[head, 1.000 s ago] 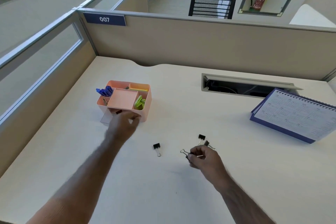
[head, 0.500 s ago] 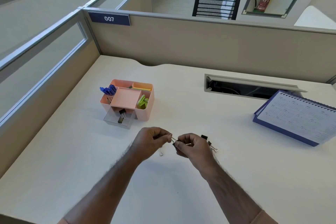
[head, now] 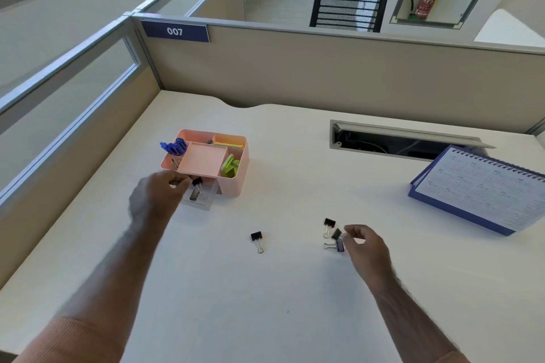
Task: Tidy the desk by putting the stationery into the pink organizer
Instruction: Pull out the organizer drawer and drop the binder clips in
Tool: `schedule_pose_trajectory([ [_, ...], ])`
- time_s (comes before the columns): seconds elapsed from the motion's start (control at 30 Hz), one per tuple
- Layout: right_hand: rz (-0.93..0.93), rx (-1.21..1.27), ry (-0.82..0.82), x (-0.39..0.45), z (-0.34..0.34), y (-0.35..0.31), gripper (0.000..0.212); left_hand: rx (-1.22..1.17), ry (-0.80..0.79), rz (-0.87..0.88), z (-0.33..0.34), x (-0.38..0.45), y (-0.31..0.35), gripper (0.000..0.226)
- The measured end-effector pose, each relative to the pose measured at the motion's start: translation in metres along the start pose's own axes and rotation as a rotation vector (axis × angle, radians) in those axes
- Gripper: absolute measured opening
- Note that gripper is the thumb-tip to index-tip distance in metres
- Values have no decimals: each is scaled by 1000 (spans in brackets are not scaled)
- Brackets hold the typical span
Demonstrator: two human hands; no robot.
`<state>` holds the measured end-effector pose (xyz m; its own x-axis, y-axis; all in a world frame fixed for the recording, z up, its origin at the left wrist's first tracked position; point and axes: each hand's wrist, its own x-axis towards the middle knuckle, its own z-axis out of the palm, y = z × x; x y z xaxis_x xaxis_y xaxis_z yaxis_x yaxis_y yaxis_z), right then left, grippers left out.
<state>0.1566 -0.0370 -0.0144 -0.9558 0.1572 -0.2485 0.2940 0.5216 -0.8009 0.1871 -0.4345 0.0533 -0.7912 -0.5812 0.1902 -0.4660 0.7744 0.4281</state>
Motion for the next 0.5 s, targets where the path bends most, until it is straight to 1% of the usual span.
schedule_pose_trajectory([
  [0.1,-32,-213,34,6,-6,18,20,137,-20,52,13,8,-19,17],
  [0.27,-125,-475,-58,6,4,28,33,228,-64,103,32,12,-25,19],
  [0.37,-98,-533,-64,7,12,23,37,261,-104,108,37,15,-21,20],
  [0.5,-51,-566,-53,10,19,19,32,299,-199,72,42,20,-17,28],
])
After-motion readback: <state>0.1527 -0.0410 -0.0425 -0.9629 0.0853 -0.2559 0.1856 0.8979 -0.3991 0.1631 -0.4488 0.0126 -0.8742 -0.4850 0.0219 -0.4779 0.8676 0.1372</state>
